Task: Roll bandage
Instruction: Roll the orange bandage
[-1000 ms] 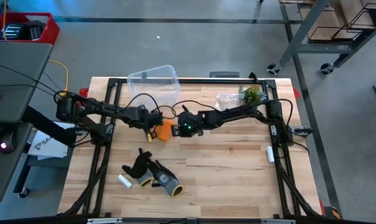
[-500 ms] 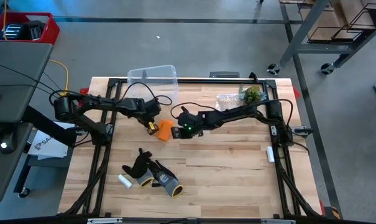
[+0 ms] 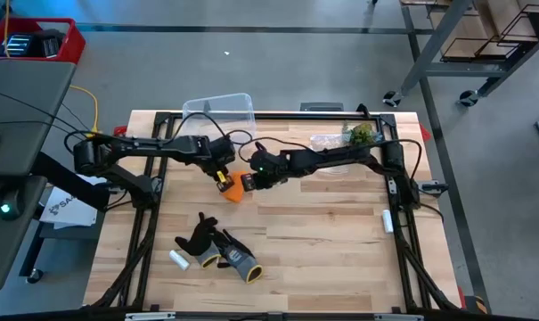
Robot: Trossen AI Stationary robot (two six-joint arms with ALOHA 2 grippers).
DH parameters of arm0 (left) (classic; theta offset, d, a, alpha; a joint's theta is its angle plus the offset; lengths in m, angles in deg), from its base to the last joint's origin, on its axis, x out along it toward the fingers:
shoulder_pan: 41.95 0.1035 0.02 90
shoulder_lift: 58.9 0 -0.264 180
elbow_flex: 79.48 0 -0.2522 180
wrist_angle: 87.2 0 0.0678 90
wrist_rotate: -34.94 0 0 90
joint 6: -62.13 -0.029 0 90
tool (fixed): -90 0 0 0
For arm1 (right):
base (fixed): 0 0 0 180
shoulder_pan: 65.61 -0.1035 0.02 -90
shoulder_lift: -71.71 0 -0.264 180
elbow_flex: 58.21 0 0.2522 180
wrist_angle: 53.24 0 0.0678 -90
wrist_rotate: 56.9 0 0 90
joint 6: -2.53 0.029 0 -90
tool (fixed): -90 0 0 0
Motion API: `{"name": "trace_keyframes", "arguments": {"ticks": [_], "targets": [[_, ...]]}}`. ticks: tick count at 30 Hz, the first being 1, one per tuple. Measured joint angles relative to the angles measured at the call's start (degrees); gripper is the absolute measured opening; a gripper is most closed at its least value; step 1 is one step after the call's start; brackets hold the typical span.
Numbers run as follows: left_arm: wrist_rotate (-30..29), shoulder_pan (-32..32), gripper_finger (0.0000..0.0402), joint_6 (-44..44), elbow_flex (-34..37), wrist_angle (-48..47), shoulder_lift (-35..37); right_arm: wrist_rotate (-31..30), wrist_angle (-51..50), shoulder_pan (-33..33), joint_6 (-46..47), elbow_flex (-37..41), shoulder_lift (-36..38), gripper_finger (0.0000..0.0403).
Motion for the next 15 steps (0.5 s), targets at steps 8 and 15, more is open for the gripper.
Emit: {"name": "trace_keyframes", "arguments": {"ticks": [8,15], "targets": [[0.2,-1.5,0.0,0.2,-0.1,12.7,0.1,-6.5,-11.6,3.3,-10.4,-4.4,6.5,0.0],[1.6,1.4,0.0,2.8,-0.1,17.9,-4.9,-10.6,-18.6,6.4,-13.6,-3.8,13.7,0.0]]}}
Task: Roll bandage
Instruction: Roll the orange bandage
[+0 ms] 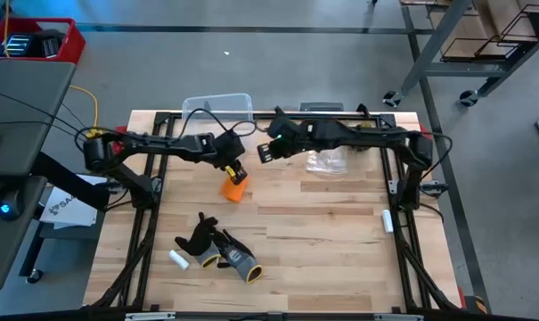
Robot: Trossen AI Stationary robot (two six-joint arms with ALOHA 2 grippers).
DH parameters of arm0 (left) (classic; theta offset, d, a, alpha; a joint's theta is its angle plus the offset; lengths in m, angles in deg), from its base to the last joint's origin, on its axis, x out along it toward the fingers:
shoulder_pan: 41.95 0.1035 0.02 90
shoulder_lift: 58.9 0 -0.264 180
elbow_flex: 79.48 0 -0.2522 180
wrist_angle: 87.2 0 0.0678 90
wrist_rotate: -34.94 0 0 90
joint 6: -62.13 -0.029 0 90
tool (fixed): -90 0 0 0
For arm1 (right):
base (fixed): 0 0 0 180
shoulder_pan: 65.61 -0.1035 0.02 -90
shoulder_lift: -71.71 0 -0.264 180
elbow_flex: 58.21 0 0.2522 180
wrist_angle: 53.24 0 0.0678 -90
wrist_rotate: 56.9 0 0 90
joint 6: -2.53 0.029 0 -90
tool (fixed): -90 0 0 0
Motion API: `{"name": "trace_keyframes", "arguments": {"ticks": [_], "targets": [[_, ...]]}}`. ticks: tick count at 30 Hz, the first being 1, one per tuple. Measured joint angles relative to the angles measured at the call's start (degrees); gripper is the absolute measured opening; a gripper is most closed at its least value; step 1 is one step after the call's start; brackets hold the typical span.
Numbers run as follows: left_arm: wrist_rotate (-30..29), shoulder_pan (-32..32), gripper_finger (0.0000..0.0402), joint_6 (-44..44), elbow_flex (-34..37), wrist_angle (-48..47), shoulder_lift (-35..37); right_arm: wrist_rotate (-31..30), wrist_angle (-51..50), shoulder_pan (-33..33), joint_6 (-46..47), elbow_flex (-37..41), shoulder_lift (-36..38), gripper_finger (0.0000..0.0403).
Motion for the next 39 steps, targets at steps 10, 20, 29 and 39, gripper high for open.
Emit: {"name": "trace_keyframes", "arguments": {"ticks": [10,20,29,39], "targets": [[-0.4,-0.3,0.0,-0.2,0.1,2.7,-5.0,-2.9,-2.1,-0.2,0.4,0.0,4.4,0.0],[0.8,-5.5,0.0,3.4,0.0,3.0,-5.1,-4.4,-4.5,-1.4,0.4,0.0,4.4,0.0],[0.3,-8.9,0.0,7.7,0.0,1.3,-1.1,-4.9,-4.6,-1.4,0.4,0.0,4.3,0.0],[-5.6,-9.2,0.0,13.5,3.7,-18.5,7.7,-5.1,-5.1,-1.4,0.4,0.0,4.3,0.0]]}}
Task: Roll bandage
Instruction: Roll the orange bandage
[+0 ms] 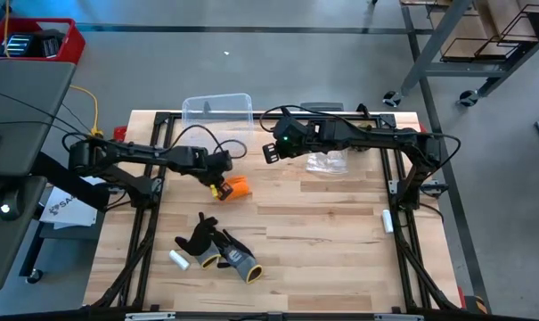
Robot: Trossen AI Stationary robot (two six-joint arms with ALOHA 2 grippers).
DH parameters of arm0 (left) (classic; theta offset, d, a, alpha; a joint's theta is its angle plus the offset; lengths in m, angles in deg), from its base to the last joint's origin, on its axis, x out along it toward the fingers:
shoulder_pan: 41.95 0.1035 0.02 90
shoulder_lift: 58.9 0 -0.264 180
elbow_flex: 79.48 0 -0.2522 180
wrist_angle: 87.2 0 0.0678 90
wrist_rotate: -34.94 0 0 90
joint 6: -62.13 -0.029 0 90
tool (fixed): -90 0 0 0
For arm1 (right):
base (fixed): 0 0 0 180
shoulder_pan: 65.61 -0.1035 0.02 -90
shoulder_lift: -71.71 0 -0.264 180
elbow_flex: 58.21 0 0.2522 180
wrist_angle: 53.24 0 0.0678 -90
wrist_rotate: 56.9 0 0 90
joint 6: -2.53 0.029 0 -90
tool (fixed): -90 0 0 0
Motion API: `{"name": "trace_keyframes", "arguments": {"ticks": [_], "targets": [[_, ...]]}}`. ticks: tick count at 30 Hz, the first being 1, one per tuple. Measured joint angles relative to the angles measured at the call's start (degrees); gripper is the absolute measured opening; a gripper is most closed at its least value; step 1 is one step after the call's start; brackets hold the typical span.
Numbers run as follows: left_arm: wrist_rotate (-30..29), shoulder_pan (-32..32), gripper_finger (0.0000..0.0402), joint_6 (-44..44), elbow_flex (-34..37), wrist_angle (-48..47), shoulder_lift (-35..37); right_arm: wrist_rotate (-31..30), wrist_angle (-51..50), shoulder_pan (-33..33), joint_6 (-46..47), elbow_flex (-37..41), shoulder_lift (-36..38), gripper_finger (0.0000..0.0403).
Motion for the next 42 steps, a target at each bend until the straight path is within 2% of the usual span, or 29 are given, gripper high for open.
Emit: {"name": "trace_keyframes", "arguments": {"ticks": [6,10,14,20,26,31,35,38,42], "targets": [[-1.3,0.2,0.0,5.9,5.5,7.2,0.0,0.0,0.1,0.0,-1.0,0.0,0.0,0.0],[-4.6,-0.7,0.0,7.9,5.8,10.8,-0.3,0.3,0.1,0.0,-1.0,0.0,0.0,0.0],[-3.4,-1.8,0.0,8.6,5.8,11.6,-1.7,0.3,0.1,-0.2,-1.0,0.0,0.0,0.0],[-1.9,-6.5,0.0,13.8,5.8,11.7,-3.1,0.5,-0.4,-0.2,-1.1,0.0,0.0,0.0],[-1.6,-12.6,0.0,23.9,5.8,14.0,-3.1,0.5,-0.3,-0.2,-1.5,0.0,0.0,0.0],[-4.2,-15.7,0.0,28.8,5.8,19.3,-3.2,0.5,-0.5,-0.3,-2.5,0.0,0.0,0.0],[-4.6,-15.8,0.0,28.8,5.8,18.2,-3.3,1.9,-1.9,-0.3,-2.5,0.0,0.0,0.0],[-3.0,-15.9,0.0,27.3,5.8,14.7,-3.3,2.0,-2.5,-0.3,-2.5,0.0,0.0,0.0],[-3.6,-15.7,0.0,26.6,5.8,9.5,-3.3,2.1,-2.7,-0.4,-2.5,0.0,0.0,0.0]]}}
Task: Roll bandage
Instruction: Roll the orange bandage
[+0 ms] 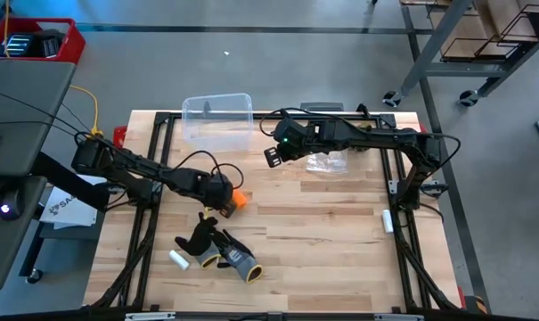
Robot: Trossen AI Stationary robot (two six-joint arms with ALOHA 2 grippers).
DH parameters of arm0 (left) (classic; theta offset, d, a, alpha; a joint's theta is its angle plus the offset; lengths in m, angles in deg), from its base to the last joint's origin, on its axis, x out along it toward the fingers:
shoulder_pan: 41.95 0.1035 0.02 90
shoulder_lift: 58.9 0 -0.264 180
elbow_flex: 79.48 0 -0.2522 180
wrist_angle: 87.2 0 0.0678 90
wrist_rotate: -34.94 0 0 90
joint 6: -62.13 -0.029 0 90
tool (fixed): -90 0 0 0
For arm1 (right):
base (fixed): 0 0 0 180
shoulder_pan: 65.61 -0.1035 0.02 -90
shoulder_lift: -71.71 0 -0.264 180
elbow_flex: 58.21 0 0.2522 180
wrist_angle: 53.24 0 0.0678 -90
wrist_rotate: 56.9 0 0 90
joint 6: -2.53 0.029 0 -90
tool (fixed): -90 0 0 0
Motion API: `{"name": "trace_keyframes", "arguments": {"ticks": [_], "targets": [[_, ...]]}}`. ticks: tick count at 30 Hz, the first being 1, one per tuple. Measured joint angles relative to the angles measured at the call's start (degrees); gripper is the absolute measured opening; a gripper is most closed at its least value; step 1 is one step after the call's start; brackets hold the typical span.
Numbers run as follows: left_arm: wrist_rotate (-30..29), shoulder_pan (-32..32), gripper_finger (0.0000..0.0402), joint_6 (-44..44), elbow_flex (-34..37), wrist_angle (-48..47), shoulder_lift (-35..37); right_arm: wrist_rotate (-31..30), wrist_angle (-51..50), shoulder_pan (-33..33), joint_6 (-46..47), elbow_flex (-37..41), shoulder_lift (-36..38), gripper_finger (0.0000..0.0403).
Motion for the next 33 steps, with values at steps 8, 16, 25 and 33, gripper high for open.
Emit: {"name": "trace_keyframes", "arguments": {"ticks": [8,16,25,33], "targets": [[-1.2,2.6,0.0,-4.7,-0.1,5.6,0.0,0.1,0.1,0.0,0.0,0.0,0.0,0.0],[-3.4,7.7,0.0,-14.2,-0.1,2.2,0.0,0.2,0.1,-0.8,1.0,0.0,0.0,0.0],[-5.4,13.7,0.0,-21.8,-0.1,7.6,0.0,0.4,0.2,-1.7,1.3,0.0,0.0,0.0],[-2.3,14.9,0.0,-27.3,-1.0,0.6,2.7,6.1,-0.2,-3.8,2.7,2.1,-1.8,0.0]]}}
